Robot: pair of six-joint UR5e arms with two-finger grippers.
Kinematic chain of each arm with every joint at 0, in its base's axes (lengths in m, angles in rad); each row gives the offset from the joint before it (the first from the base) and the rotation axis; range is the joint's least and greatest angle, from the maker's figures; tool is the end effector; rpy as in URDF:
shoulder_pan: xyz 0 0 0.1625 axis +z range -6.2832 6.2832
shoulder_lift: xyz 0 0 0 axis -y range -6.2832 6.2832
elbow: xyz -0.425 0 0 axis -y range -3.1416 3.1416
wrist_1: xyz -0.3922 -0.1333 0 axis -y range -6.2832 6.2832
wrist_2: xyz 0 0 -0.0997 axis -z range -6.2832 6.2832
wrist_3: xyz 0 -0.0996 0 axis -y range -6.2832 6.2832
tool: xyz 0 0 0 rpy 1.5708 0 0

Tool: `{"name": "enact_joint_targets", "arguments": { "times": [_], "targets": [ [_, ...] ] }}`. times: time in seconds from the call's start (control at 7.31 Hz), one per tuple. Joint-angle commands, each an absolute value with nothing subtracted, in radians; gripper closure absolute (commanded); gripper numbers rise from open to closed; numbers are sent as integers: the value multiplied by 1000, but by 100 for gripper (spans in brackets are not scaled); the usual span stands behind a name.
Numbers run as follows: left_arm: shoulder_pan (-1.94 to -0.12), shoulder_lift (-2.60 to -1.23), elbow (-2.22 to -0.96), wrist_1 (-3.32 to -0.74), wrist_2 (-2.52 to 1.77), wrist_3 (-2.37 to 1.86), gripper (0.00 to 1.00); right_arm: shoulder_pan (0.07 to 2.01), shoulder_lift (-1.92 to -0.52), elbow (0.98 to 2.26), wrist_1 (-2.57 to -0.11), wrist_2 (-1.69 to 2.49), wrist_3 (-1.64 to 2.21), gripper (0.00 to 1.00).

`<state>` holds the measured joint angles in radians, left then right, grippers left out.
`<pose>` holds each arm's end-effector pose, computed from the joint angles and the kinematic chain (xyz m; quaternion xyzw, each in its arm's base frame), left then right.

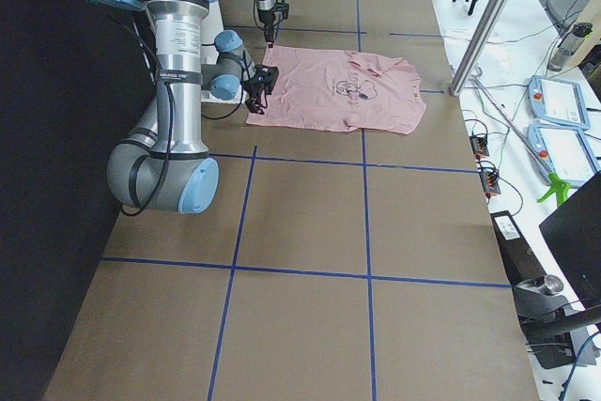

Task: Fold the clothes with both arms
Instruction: 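Lower both grippers to the shirt's hem corners nearest the robot and grasp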

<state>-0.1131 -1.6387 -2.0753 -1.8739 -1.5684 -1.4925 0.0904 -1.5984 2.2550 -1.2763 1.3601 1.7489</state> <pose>0.4806 -0.1890 0.3613 0.0416 0.4219 -0.0163 0.9056 -0.4204 -0.1929 0.3233 0.0734 -0.4589 0.1660 0.8697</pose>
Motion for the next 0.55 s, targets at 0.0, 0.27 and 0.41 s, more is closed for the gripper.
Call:
{"name": "enact_joint_targets", "arguments": {
  "times": [0.0, 0.27, 0.41],
  "targets": [
    [-104, -1640, -2075, -1876, -1569, -1494, 59, 91, -1598, 2255, -1276, 1358, 1750, 8],
    [-100, -1640, -2075, -1876, -1569, -1494, 61, 89, -1598, 2253, -1276, 1358, 1750, 8],
    [-98, -1640, -2074, -1876, -1569, -1494, 70, 89, -1598, 2253, -1276, 1358, 1750, 8]
  ]
}}
